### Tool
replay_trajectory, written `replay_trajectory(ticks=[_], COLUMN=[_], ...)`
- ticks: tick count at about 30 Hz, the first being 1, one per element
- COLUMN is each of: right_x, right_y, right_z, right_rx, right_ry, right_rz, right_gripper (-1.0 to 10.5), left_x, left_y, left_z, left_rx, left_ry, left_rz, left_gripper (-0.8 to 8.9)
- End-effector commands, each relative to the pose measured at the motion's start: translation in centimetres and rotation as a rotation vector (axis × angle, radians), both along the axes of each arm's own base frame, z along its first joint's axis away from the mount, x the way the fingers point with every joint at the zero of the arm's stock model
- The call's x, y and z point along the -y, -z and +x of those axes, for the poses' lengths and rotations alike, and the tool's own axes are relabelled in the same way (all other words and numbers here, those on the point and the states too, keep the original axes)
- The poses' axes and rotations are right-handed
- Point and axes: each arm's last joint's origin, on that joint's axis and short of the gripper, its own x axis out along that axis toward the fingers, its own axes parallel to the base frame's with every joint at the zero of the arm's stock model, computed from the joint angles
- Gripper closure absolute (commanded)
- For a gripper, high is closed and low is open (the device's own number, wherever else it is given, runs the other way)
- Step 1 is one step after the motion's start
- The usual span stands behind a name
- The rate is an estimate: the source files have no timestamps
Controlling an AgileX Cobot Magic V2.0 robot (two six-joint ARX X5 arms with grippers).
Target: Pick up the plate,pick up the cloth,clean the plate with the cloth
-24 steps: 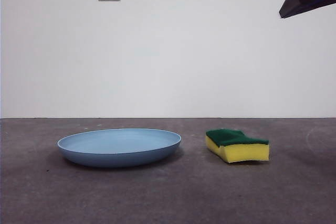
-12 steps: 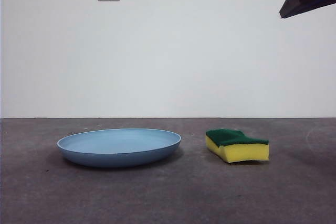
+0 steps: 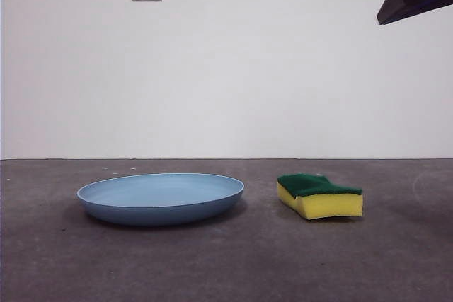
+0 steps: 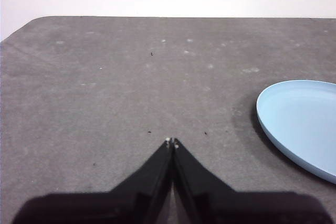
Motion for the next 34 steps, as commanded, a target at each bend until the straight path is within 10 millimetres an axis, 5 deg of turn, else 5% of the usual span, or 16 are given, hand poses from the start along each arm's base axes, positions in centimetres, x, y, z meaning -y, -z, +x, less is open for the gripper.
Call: replay_trajectory(ticks=[1, 10, 17, 26, 34], right_x=[0.0, 0.1, 2.9, 7.3, 8.2], right_y=[0.1, 0.1, -0.7, 4.5, 9.2], right_z=[0.0, -0.2, -1.3, -3.8, -4.5], right_rx=[0.001, 0.003, 0.117, 0.173, 0.263], right_ry=[0.003, 0.003, 0.089, 0.207, 0.296], right_rz=[0.001, 0.002, -0.048, 0.041, 0.091], right_gripper=[9.5, 9.5, 9.5, 9.5, 9.5], left_x=[0.0, 0.0, 0.0, 0.0, 0.0], left_y=[0.4, 0.4, 0.4, 0.4, 0.4], left_z=[0.1, 0.1, 0.1, 0.1, 0.1], left_rx=[-0.007, -0.007, -0.007, -0.007, -0.007], left_ry=[-0.004, -0.004, -0.004, -0.004, -0.004], left_rz=[-0.007, -0.007, -0.007, -0.007, -0.007], left_gripper=[8.16, 8.16, 8.16, 8.16, 8.16])
